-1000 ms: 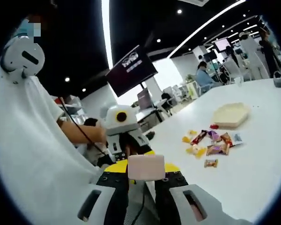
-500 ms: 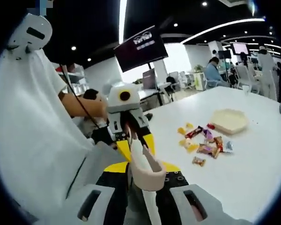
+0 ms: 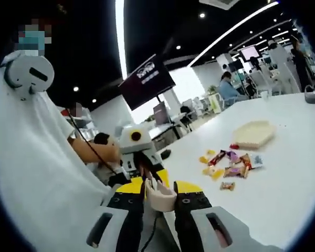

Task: Place the target food into the container with the food tongs after gripping and lifting it, then release it inside without dropping or visibly crushing the food.

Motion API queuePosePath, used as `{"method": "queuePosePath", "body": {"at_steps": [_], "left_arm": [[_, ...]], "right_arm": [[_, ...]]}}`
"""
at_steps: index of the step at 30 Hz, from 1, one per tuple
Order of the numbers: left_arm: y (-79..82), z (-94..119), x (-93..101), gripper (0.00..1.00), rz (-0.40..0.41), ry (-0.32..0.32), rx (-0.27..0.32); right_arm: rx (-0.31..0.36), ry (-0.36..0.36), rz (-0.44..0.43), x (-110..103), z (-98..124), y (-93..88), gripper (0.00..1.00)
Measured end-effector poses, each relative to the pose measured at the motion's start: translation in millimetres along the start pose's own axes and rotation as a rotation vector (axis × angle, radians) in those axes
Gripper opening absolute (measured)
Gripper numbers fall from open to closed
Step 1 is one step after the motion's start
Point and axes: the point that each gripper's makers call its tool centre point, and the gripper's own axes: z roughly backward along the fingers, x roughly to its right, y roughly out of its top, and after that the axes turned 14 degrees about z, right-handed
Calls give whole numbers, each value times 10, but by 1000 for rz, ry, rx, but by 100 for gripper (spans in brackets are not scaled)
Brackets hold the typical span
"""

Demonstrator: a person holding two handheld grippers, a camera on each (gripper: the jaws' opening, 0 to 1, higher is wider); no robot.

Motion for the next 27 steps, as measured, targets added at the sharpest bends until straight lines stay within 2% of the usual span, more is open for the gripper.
{"method": "queuePosePath", "body": {"at_steps": [2, 7, 9, 10, 15, 17, 19, 21, 23, 25, 27], "left_arm": [[26, -16, 16, 18, 12, -10, 15], [-15, -47, 25, 19, -23, -5, -14], [-15, -54, 24, 25, -54, -1, -23], [-16, -56, 22, 27, -52, 1, -25], [-98, -73, 32, 31, -50, -5, -82], [-105, -70, 47, 31, -14, -15, -89], [-18, -43, 59, 31, -47, -16, -47], [107, 0, 61, 34, -24, -12, 5], [141, 8, 63, 39, -53, -7, 1], [106, -30, 63, 40, -54, -7, -37], [11, -75, 60, 40, -21, -9, -91]], "right_arm": [[-15, 8, -4, -17, -20, -31, 20], [-34, 37, -49, -69, -29, -53, 18], [-46, 48, -21, -106, -23, -71, 17], [-46, 53, 22, -114, -22, -77, 17], [-82, 64, 27, -150, -50, -119, 18], [-86, 73, 38, -166, -44, -124, 17], [-73, 67, 37, -158, -31, -109, 17], [-111, 47, 69, -128, -11, -171, 17], [-95, 49, 58, -137, -12, -152, 17], [-82, 48, 49, -142, -22, -121, 17], [-61, 52, 47, -152, -56, -65, 17]]}}
